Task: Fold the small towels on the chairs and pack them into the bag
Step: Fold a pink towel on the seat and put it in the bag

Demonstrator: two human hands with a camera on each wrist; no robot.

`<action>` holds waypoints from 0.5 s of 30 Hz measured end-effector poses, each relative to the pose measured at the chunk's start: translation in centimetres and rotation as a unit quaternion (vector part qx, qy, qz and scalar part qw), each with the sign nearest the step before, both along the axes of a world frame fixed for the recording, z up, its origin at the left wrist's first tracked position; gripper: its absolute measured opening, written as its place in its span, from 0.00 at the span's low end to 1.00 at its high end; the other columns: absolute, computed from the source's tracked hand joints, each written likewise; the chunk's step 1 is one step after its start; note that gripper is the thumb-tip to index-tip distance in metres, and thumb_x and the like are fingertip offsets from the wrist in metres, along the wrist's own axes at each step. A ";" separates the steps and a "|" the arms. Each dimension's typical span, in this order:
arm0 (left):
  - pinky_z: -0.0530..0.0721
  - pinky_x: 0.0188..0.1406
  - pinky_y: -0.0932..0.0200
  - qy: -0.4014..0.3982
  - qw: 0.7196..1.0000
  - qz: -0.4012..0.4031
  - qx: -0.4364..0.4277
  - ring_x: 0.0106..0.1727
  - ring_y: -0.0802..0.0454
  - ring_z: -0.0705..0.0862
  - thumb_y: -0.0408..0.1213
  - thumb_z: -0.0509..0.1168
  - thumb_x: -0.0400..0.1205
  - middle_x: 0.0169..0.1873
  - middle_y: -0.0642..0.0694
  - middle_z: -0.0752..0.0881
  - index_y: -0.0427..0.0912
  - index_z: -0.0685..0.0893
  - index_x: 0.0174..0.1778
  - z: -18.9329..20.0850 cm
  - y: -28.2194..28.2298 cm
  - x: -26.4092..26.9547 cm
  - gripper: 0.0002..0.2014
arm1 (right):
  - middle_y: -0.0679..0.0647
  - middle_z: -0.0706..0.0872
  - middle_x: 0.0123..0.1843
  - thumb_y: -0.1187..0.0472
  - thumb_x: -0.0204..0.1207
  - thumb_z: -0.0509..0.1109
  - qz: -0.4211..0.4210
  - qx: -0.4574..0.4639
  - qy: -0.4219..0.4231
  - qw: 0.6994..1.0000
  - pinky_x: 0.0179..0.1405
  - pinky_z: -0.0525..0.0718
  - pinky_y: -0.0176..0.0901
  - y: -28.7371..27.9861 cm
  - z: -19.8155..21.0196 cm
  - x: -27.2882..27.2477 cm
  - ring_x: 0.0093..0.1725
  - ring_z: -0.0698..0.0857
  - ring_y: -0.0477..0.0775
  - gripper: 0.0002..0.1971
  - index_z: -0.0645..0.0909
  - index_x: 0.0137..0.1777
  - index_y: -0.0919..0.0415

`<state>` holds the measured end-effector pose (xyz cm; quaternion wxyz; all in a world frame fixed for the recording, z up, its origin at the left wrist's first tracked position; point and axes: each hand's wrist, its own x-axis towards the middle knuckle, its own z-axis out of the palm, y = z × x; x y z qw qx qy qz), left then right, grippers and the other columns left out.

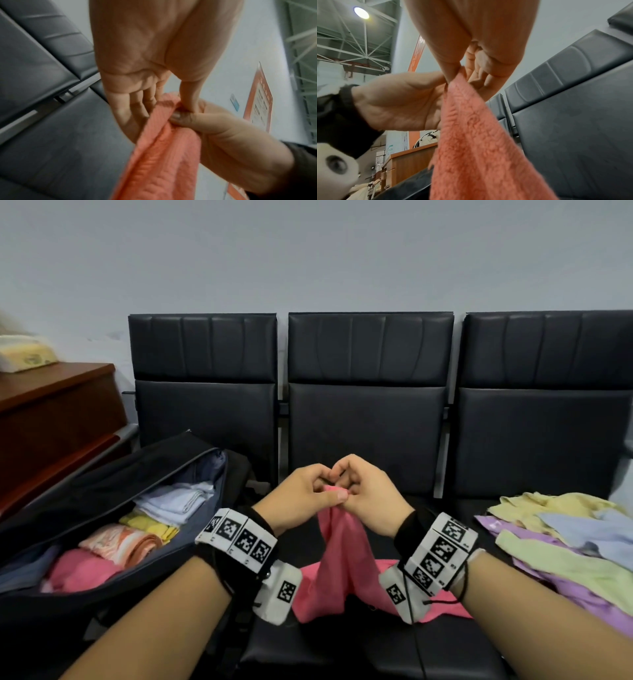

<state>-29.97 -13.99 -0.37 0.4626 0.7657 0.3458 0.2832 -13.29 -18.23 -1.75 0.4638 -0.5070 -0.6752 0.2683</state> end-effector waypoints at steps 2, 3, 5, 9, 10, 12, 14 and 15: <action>0.80 0.35 0.67 0.032 0.998 0.012 0.054 0.32 0.64 0.85 0.33 0.74 0.80 0.30 0.56 0.88 0.43 0.87 0.49 0.0 0.2 -0.3 0.05 | 0.51 0.87 0.37 0.58 0.71 0.80 -0.005 -0.008 0.001 1.000 0.37 0.86 0.44 -0.1 -0.2 0.2 0.34 0.84 0.47 0.12 0.80 0.48 0.46; 0.82 0.37 0.60 0.050 0.995 0.022 0.084 0.34 0.58 0.86 0.33 0.74 0.79 0.32 0.53 0.89 0.42 0.88 0.46 0.1 0.3 -0.4 0.02 | 0.51 0.88 0.38 0.59 0.70 0.80 -0.008 -0.015 -0.003 1.000 0.37 0.86 0.43 -0.1 -0.4 0.4 0.34 0.84 0.47 0.13 0.80 0.49 0.46; 0.85 0.43 0.51 0.071 0.986 0.048 0.142 0.39 0.51 0.87 0.32 0.73 0.79 0.35 0.49 0.89 0.43 0.88 0.41 0.2 0.4 -0.8 0.03 | 0.52 0.88 0.38 0.61 0.68 0.81 -0.009 -0.032 -0.010 0.999 0.36 0.83 0.41 -0.1 -1.0 0.7 0.34 0.83 0.43 0.16 0.80 0.49 0.46; 0.78 0.40 0.61 0.011 0.967 0.145 0.207 0.34 0.62 0.81 0.29 0.69 0.80 0.32 0.55 0.85 0.47 0.84 0.38 0.9 1.0 -2.0 0.09 | 0.58 0.89 0.39 0.59 0.70 0.79 0.030 -0.087 -0.093 0.991 0.44 0.86 0.58 -0.3 -3.2 0.9 0.38 0.82 0.47 0.08 0.84 0.45 0.59; 0.79 0.40 0.59 -0.026 0.963 0.181 0.198 0.34 0.60 0.80 0.29 0.68 0.81 0.32 0.54 0.84 0.45 0.84 0.39 1.2 1.5 -2.6 0.08 | 0.58 0.88 0.38 0.59 0.71 0.79 0.037 -0.104 -0.112 0.988 0.46 0.84 0.61 -0.4 -3.8 1.3 0.38 0.81 0.49 0.09 0.84 0.43 0.64; 0.79 0.43 0.54 -0.100 0.946 0.259 0.170 0.37 0.55 0.81 0.29 0.66 0.82 0.35 0.49 0.85 0.42 0.84 0.41 1.7 2.6 -4.4 0.06 | 0.56 0.81 0.34 0.60 0.73 0.79 0.031 -0.120 -0.120 0.985 0.43 0.81 0.61 -0.3 -4.6 2.9 0.37 0.76 0.50 0.13 0.83 0.39 0.70; 0.79 0.44 0.52 -0.141 0.916 0.337 0.164 0.38 0.54 0.80 0.33 0.65 0.82 0.34 0.49 0.85 0.47 0.84 0.39 2.0 3.9 -7.0 0.07 | 0.52 0.80 0.32 0.63 0.72 0.80 0.016 -0.126 -0.099 0.987 0.38 0.78 0.55 -0.3 -4.8 4.9 0.35 0.76 0.48 0.11 0.84 0.37 0.70; 0.80 0.44 0.51 -0.145 0.904 0.368 0.163 0.38 0.54 0.81 0.35 0.65 0.82 0.34 0.51 0.84 0.49 0.83 0.38 2.0 4.4 -8.2 0.07 | 0.49 0.83 0.32 0.65 0.72 0.80 0.009 -0.134 -0.087 0.987 0.37 0.78 0.50 -0.3 -4.7 5.8 0.35 0.78 0.44 0.07 0.86 0.36 0.66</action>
